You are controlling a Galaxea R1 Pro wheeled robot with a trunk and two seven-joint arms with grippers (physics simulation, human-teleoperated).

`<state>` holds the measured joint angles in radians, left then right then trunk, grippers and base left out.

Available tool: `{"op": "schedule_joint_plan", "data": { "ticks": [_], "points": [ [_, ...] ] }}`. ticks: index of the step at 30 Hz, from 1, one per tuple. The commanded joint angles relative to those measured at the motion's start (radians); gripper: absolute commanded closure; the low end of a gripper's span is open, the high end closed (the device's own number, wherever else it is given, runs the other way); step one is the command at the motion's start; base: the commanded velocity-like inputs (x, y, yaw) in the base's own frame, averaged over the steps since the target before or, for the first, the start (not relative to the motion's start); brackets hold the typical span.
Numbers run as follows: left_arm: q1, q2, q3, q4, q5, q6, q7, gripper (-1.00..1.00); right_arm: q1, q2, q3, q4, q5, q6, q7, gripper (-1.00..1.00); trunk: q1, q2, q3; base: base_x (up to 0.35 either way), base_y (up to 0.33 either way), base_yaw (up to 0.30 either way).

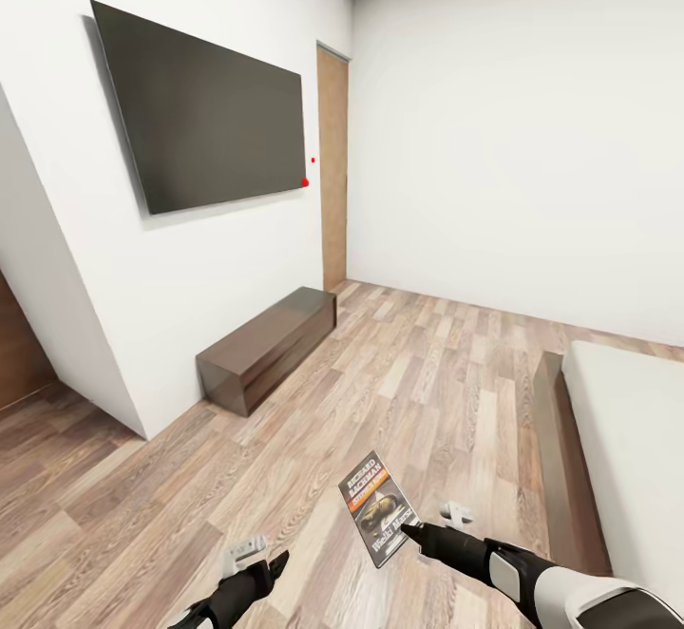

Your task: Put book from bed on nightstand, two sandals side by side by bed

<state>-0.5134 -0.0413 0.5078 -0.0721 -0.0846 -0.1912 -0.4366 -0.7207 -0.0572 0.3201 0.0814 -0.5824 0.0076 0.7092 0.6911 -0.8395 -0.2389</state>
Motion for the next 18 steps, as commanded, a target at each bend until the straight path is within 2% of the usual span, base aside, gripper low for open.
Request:
{"op": "schedule_joint_plan", "data": {
  "ticks": [1, 15, 18],
  "points": [
    [0.000, 0.000, 0.008, 0.000, -0.009, -0.004, -0.002, -1.00, -0.002, 0.000, 0.004, 0.003, -0.012, 0.001, 0.006, 1.00, 0.000, -0.001, -0.001, 0.000, 0.000, -0.282],
    [0.000, 0.000, 0.008, 0.000, -0.009, -0.004, -0.002, -1.00, -0.002, 0.000, 0.004, 0.003, -0.011, 0.001, 0.006, 1.00, 0.000, -0.001, -0.001, 0.000, 0.000, -0.282],
    [0.000, 0.000, 0.008, 0.000, -0.009, -0.004, -0.002, -1.00, -0.002, 0.000, 0.004, 0.003, -0.012, 0.001, 0.006, 1.00, 0.000, -0.001, -0.001, 0.000, 0.000, -0.115]
  ]
}}
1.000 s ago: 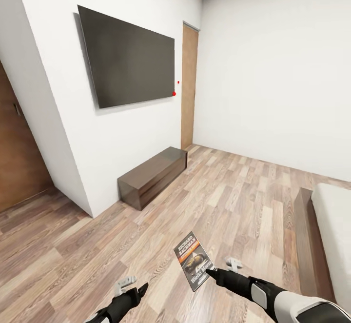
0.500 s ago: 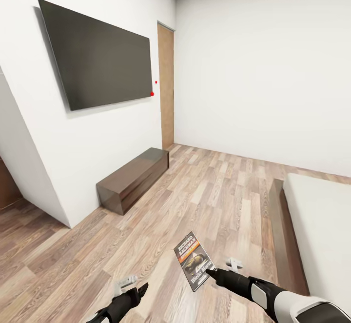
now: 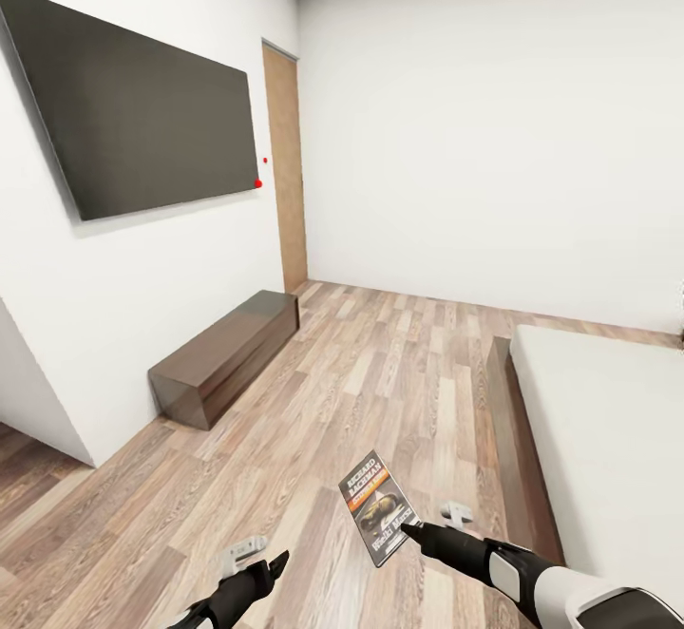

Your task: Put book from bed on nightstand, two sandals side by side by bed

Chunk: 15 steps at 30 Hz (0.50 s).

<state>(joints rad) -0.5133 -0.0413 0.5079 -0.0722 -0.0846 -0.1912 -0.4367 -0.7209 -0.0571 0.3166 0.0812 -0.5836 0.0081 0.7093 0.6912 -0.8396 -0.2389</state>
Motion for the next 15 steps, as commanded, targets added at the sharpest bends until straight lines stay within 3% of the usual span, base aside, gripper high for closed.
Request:
{"op": "schedule_joint_plan", "data": {
  "ticks": [1, 15],
  "points": [
    [-0.001, 0.000, 0.008, 0.000, -0.009, -0.004, -0.002, -1.00, -0.002, 0.000, 0.007, 0.003, -0.010, 0.001, 0.006, 1.00, 0.000, -0.001, -0.001, 0.000, 0.000, -0.052],
    [-0.001, 0.000, 0.008, 0.000, -0.009, -0.004, -0.002, -1.00, -0.002, 0.000, 0.007, 0.003, -0.010, 0.001, 0.006, 1.00, 0.000, -0.001, -0.001, 0.000, 0.000, -0.010]
  ]
}}
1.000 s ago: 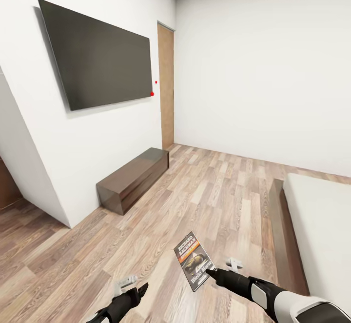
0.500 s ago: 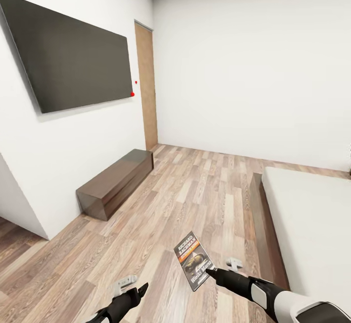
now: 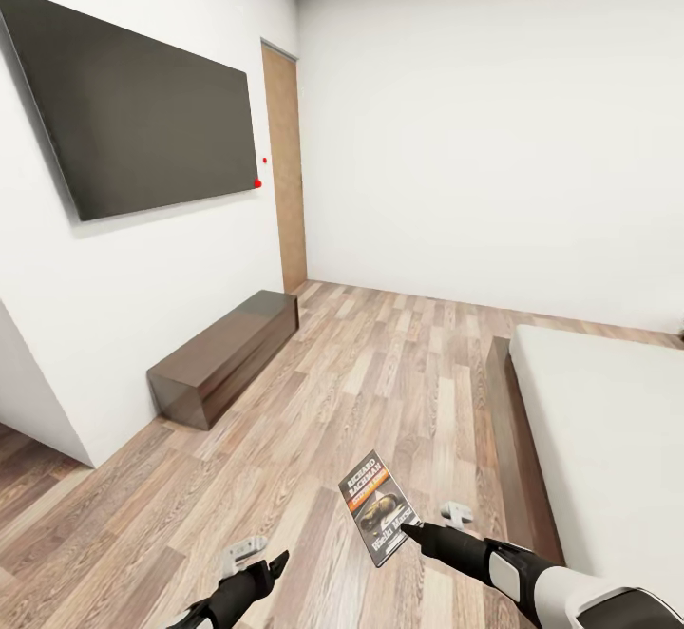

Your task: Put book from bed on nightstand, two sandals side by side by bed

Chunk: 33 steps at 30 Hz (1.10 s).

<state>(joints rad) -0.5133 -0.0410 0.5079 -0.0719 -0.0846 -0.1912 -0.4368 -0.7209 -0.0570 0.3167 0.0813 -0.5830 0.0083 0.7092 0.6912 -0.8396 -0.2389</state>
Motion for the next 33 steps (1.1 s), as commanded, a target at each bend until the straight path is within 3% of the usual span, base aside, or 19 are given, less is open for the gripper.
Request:
{"op": "schedule_joint_plan", "data": {
  "ticks": [1, 16, 25, 33],
  "points": [
    [-0.001, 0.001, 0.008, 0.000, -0.009, -0.004, -0.002, -1.00, -0.002, 0.000, 0.007, 0.003, -0.011, 0.001, 0.006, 1.00, 0.000, -0.001, -0.001, 0.000, 0.000, 0.000],
    [-0.001, 0.014, 0.008, 0.000, -0.009, -0.002, -0.003, -1.00, -0.001, 0.002, 0.007, 0.004, -0.011, 0.001, 0.004, 1.00, 0.000, -0.001, -0.001, 0.011, 0.000, 0.000],
    [-0.001, 0.013, 0.008, 0.000, -0.009, -0.003, -0.003, -1.00, 0.050, 0.002, 0.008, 0.002, -0.011, 0.001, 0.005, 1.00, 0.000, -0.001, -0.001, 0.268, 0.000, 0.000],
    [-0.001, 0.013, 0.008, 0.000, -0.009, -0.002, -0.003, -1.00, 0.053, 0.002, 0.008, 0.002, -0.011, 0.001, 0.006, 1.00, 0.000, -0.001, -0.001, 0.321, 0.000, -0.001]
  ]
}}
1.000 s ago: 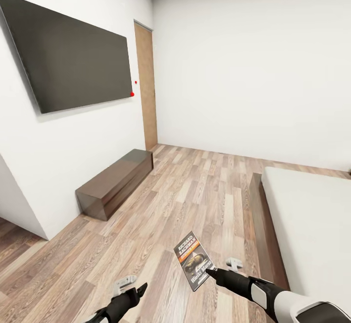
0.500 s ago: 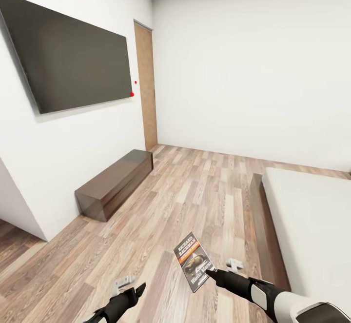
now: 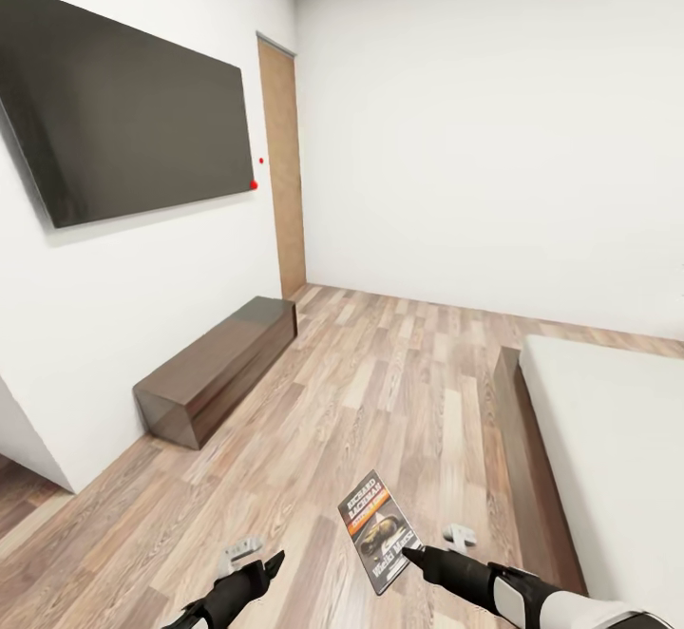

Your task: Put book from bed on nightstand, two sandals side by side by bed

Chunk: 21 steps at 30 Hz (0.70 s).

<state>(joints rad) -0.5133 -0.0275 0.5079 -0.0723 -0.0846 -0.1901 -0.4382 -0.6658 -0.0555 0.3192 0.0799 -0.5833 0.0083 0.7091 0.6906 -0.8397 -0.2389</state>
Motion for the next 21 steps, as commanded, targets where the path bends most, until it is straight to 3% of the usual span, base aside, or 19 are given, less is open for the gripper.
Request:
{"op": "schedule_joint_plan", "data": {
  "ticks": [1, 15, 21],
  "points": [
    [-0.001, 0.000, 0.008, 0.000, -0.009, -0.003, -0.002, -1.00, -0.002, 0.000, 0.005, 0.003, -0.011, 0.001, 0.006, 1.00, 0.001, -0.001, -0.001, 0.321, 0.000, -0.049],
    [-0.001, 0.000, 0.008, 0.003, -0.007, -0.004, -0.002, -1.00, -0.001, 0.000, 0.005, 0.003, -0.011, 0.001, 0.006, 1.00, 0.001, -0.001, -0.001, 0.251, 0.000, -0.245],
    [-0.001, 0.000, 0.008, 0.003, -0.007, -0.003, -0.002, -1.00, -0.001, 0.000, 0.005, 0.003, -0.011, 0.001, 0.006, 1.00, 0.001, -0.001, -0.001, 0.201, 0.000, -0.071]
  ]
}}
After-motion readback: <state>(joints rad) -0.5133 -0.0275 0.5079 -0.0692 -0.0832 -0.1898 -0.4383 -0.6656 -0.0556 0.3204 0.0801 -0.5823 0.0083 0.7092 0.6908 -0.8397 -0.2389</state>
